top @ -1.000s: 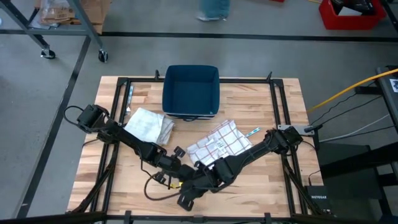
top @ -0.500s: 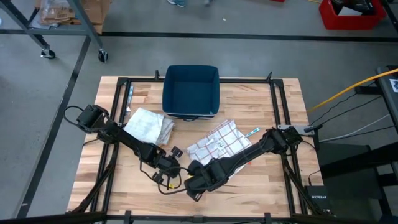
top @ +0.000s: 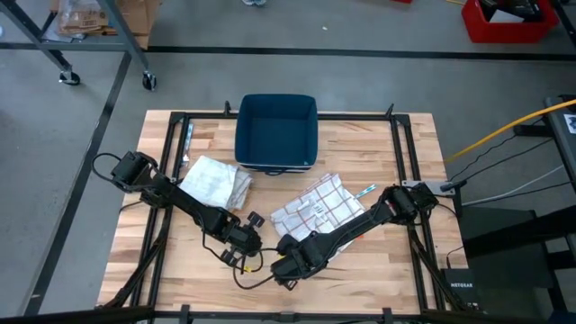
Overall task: Fold towel
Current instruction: Fold the white patterned towel
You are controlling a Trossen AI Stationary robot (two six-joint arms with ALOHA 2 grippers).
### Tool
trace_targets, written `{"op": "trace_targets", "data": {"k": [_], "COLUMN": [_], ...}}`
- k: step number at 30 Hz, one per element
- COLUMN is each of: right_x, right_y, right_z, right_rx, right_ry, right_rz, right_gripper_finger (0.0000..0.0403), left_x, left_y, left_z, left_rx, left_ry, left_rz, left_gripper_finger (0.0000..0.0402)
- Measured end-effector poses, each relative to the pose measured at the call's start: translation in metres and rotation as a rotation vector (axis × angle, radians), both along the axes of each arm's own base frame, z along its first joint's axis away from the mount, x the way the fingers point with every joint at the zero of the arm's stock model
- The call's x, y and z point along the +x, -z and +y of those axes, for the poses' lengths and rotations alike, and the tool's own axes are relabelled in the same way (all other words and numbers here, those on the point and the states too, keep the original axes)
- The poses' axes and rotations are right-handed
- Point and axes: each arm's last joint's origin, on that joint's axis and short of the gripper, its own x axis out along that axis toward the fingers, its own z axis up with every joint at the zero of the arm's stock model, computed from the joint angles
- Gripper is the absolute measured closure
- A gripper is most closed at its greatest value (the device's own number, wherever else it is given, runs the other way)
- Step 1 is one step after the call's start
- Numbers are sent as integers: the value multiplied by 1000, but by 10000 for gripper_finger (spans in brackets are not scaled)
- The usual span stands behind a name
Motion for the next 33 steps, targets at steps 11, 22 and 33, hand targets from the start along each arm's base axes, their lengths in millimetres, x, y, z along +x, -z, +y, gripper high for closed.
{"op": "trace_targets", "data": {"k": [11,22,33], "right_x": [-2,-1,0], "right_y": [11,11,14], "right_z": [-4,-9,-7], "right_rx": [-76,-129,-107], "right_ry": [28,45,40], "right_rz": [-5,-23,-8], "right_gripper_finger": [233,233,233], "left_x": [0,0,0], "left_y": [0,0,0], "left_z": [0,0,0], "left_rx": [-2,-14,-15], "left_ry": [-3,-25,-26], "left_rz": [0,0,-2], "left_gripper_finger": [339,339,339]}}
